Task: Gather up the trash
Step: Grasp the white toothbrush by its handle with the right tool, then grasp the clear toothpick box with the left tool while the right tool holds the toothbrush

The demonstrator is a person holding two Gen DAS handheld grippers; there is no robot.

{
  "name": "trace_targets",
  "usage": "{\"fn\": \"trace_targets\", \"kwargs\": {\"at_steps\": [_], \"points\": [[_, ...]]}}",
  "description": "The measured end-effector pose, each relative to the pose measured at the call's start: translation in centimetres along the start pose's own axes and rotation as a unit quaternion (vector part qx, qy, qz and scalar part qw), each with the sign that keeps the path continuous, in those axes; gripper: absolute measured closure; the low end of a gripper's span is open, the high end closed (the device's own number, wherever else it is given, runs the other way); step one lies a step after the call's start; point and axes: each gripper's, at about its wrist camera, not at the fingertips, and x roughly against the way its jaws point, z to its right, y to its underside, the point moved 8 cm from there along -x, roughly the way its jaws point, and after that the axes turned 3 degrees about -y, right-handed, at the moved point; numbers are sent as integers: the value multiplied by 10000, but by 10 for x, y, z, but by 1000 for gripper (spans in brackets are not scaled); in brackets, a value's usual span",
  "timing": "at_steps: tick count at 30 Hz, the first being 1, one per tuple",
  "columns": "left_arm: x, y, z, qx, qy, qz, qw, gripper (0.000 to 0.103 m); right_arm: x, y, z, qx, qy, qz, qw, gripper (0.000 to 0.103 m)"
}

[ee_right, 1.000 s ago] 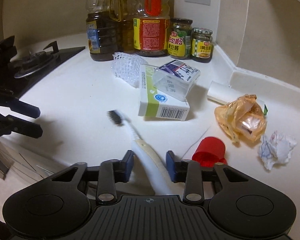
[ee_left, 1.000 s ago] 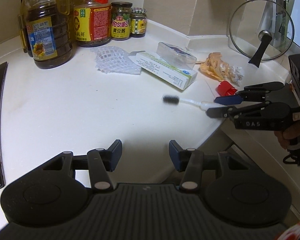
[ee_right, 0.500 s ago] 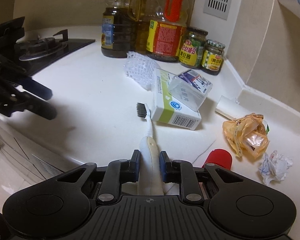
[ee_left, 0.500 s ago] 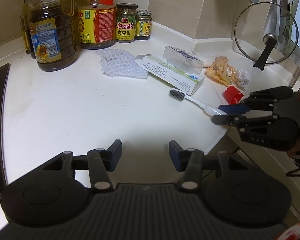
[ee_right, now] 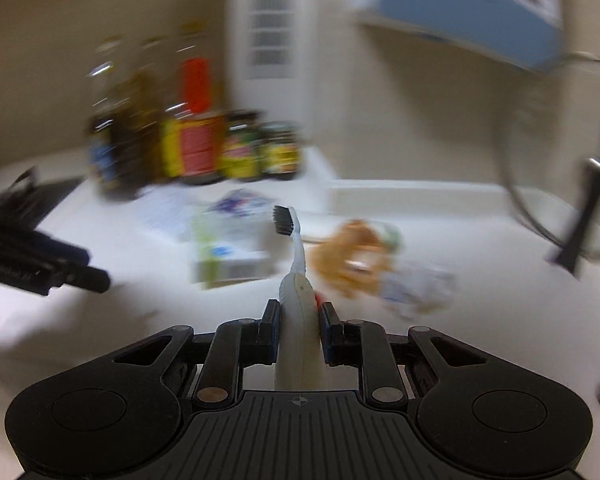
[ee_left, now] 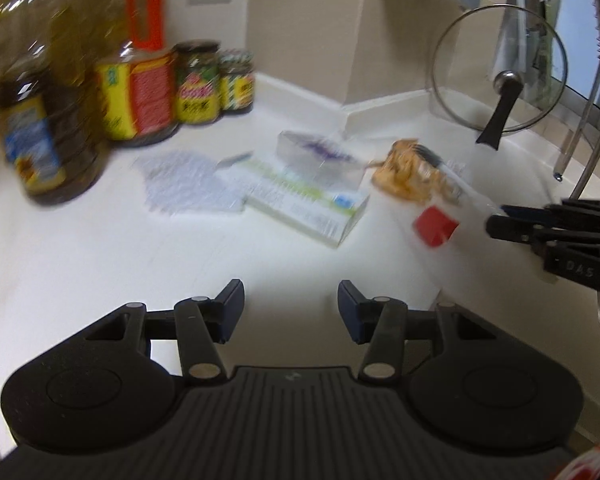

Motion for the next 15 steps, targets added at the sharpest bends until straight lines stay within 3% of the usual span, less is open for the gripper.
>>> {"fn": "trace_targets", "kwargs": {"at_steps": [4,6,10,15], "points": [[-15,-25,20,-290,27,202,9994,46,12,2,31,-551,562,41,9969,82],[-22,-38,30,-435,12,378,9983,32,19,5,42,-752,735,72,9944,82],[-39,-62,45,-632,-114,610,9961,21,30,12,58,-1021,1004,102,9896,82],[-73,-76,57,-777,-443,574,9943,19,38,20,74,-1311,1265,135,9832,82]]}}
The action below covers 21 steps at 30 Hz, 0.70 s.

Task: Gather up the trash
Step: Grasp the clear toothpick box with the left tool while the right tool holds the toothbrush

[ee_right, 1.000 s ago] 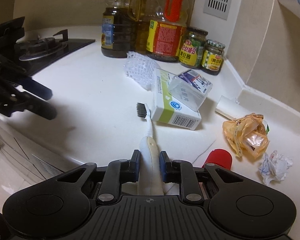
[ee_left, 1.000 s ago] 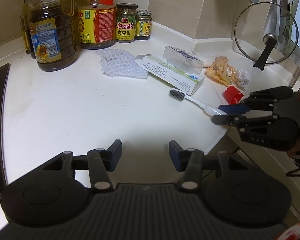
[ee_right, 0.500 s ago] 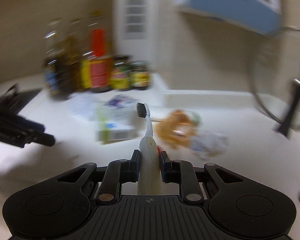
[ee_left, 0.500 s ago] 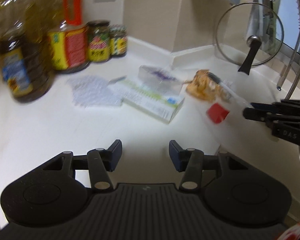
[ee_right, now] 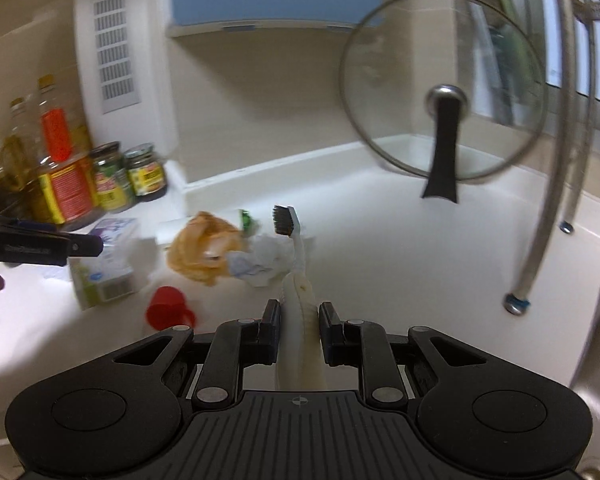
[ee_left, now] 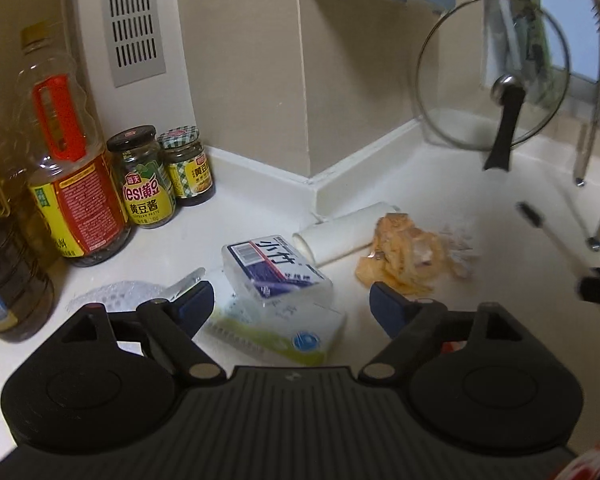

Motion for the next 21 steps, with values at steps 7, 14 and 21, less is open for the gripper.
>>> {"fn": "trace_targets", "kwargs": {"at_steps": [7,14,21], "points": [[-38,5,2,41,-381,-270,9989,20,3,3,17,-291,212,29,9993,82],[-52,3,2,-11,-482,-332,9983,33,5,6,29,-516,372,14,9980,82],[-42,5,-5,-51,-377,-225,9990,39,7,8,32,-655,394,8,9971,82]]}}
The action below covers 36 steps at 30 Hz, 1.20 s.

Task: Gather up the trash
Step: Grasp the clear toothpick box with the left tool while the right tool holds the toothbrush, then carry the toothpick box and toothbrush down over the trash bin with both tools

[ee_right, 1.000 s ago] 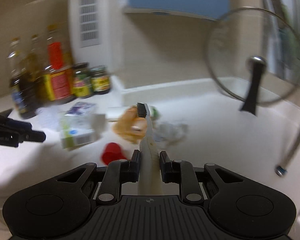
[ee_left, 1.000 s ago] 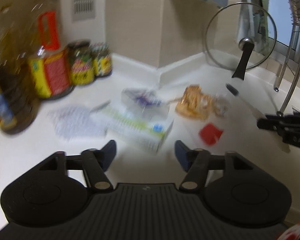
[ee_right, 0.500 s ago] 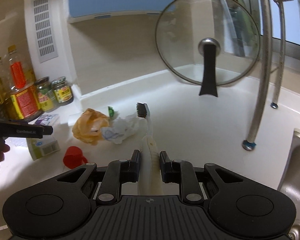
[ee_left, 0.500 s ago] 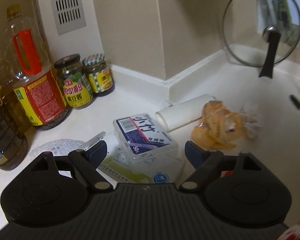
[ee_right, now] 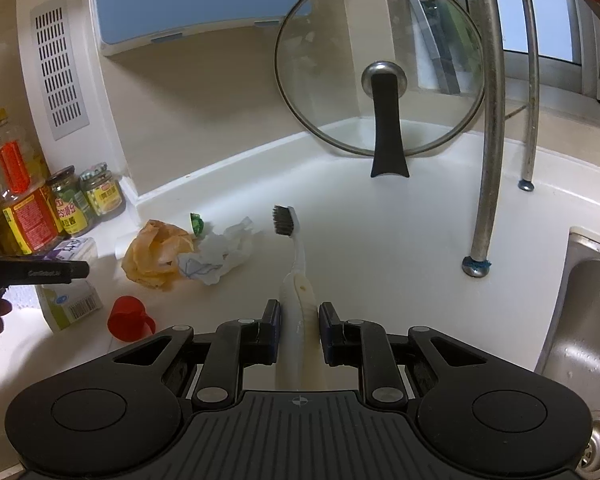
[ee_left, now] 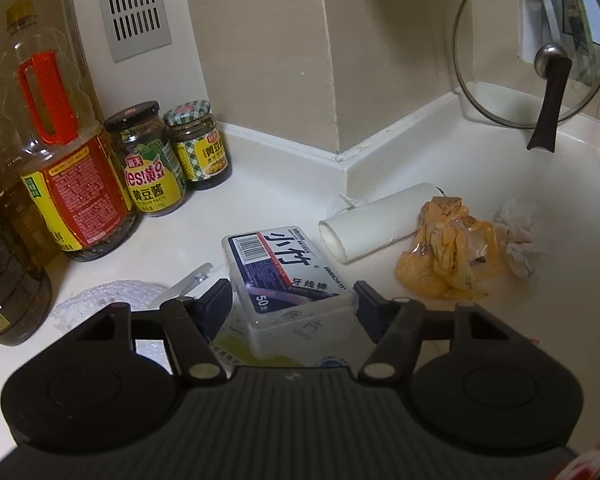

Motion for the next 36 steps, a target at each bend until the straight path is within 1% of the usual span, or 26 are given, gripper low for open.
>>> {"fn": "trace_targets", "kwargs": {"at_steps": [7,11,15,23,31,36], "points": [[25,8,-14,-32,127,155,9998,39,3,2,-1,-59,-42,-47,10000,82],[48,13,-21,-89,201,268,9994,39,9,4,-4,-122,-137,-64,9998,82],[77,22,-27,-92,266,349,9990,39,17,8,-11,-187,-340,-70,9992,82],[140,50,-26,76,403,397,9984,39,45,21,-45,-219,-1057,-184,9940,82],[194,84,-12,291,444,328,9980,39,77,41,-76,-67,-1823,-345,9826,82],[224,109,-2,413,370,259,9981,39,97,59,-91,63,-2227,-523,9735,82]]}}
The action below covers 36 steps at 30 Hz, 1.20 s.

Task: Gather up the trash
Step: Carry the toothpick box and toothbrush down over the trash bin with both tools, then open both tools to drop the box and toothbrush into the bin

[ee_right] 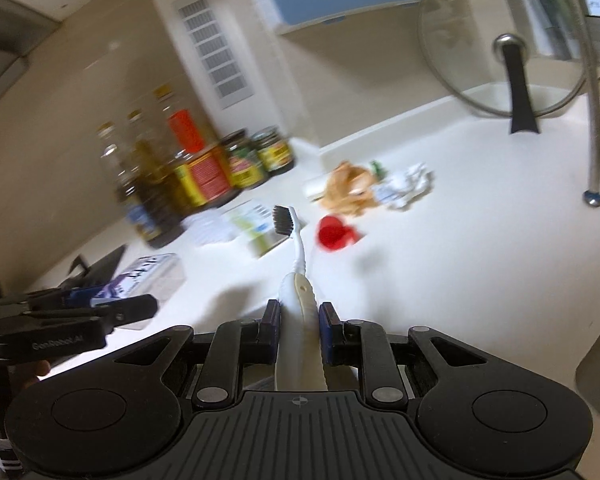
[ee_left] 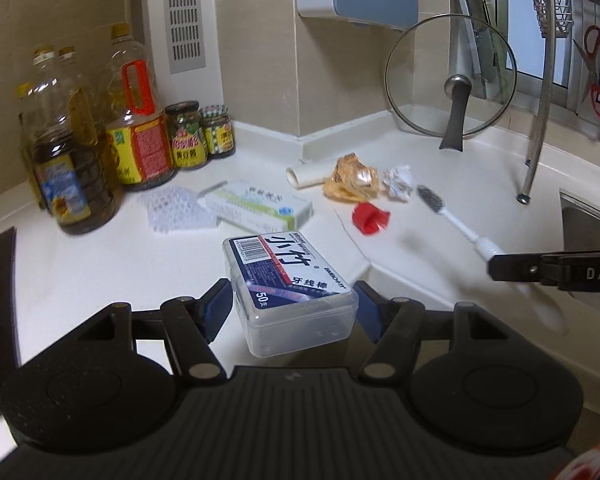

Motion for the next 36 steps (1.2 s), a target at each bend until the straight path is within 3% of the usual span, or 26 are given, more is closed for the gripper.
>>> {"fn": "trace_targets", "kwargs": {"at_steps": [11,19,25,36], "points": [[43,69,10,376,-236,-464,9979,39,5,66,-32,180,-504,-728,9959,82],[47,117,16,465,-144,-961,9942,39,1,111,-36,110,-522,-1218,9911,82],[25,150,20,560,139,-1403,9884,39,-22,144,-26,-47,-310,-1587,9868,82],[-38,206,31,245,510,-2133,9753,39,-69,192,5,-509,115,-2027,9778,82]]}}
